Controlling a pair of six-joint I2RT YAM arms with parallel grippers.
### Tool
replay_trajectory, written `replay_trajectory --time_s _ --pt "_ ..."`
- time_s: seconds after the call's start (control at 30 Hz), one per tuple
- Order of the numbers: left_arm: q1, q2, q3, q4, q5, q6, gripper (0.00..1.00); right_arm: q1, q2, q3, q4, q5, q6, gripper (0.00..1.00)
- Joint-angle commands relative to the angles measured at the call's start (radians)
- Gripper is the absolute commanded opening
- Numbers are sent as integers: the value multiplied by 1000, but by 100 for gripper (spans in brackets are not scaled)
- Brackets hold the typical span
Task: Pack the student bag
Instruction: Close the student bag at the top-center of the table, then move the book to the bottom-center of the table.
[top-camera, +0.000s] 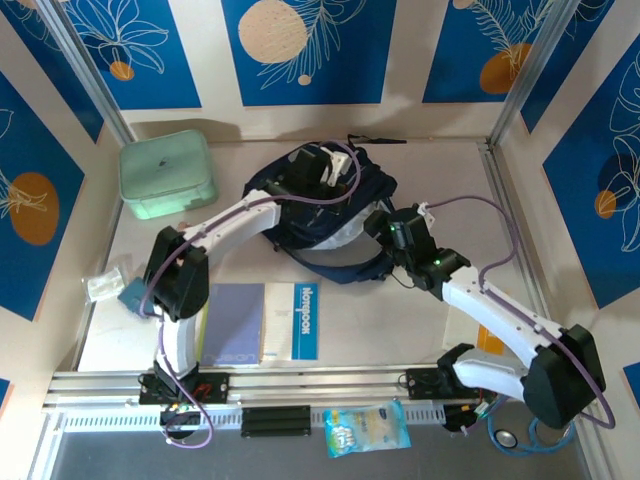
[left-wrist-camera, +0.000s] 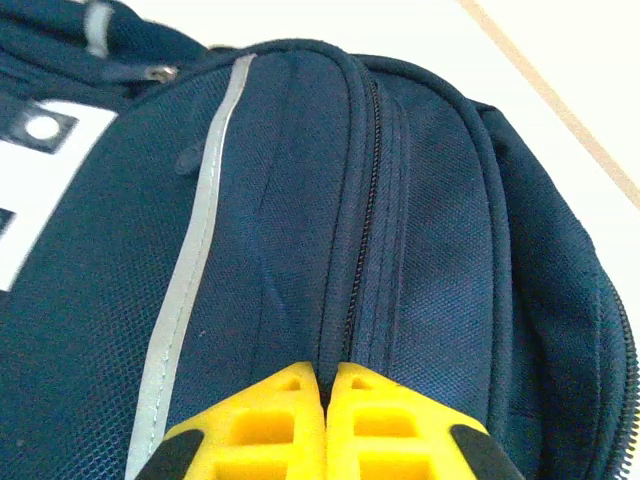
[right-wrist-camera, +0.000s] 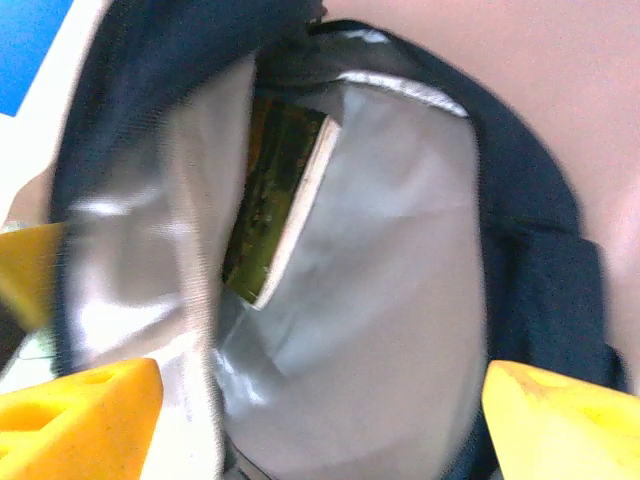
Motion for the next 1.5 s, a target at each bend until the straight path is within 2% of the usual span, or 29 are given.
replay_trajectory --time_s 0.0,0.1,0.13,0.27,0.37,0.5,0.63,0.73,0.83,0.93,1.07,1.13,1.23,1.47 --pt "11 66 44 67 33 -55 22 -4 -4 46 -162 122 -107 84" --pt "12 79 55 40 18 -54 53 10 16 76 -159 59 -151 83" --pt "13 71 43 40 6 -48 60 14 19 84 -164 53 -152 83" --pt "41 -15 -64 61 -43 -51 80 24 47 100 -129 -41 -199 83" --pt "90 -96 -179 69 -45 -100 89 36 103 131 -95 -151 -240 82" --pt "187 -195 -331 86 -29 -145 92 127 239 245 -219 -95 -251 78" --pt "284 -267 -425 90 -23 -154 100 233 342 300 -258 -114 -296 73" --pt "336 -320 -491 124 -16 -160 100 305 422 349 -329 -108 -319 62" --pt "377 -365 -545 156 -11 -174 100 376 492 382 -379 -113 -356 60" --pt "406 -395 -584 160 1 -182 100 424 556 413 -404 -182 -391 59" --pt "425 -426 -630 163 13 -191 100 463 640 437 -409 -305 -419 38" --pt "431 -437 -646 163 18 -198 100 475 666 436 -396 -331 -418 32" --pt "433 -455 -668 169 22 -202 100 476 696 437 -378 -355 -415 29" --pt "434 -476 -687 166 33 -209 100 443 777 458 -375 -357 -385 29"
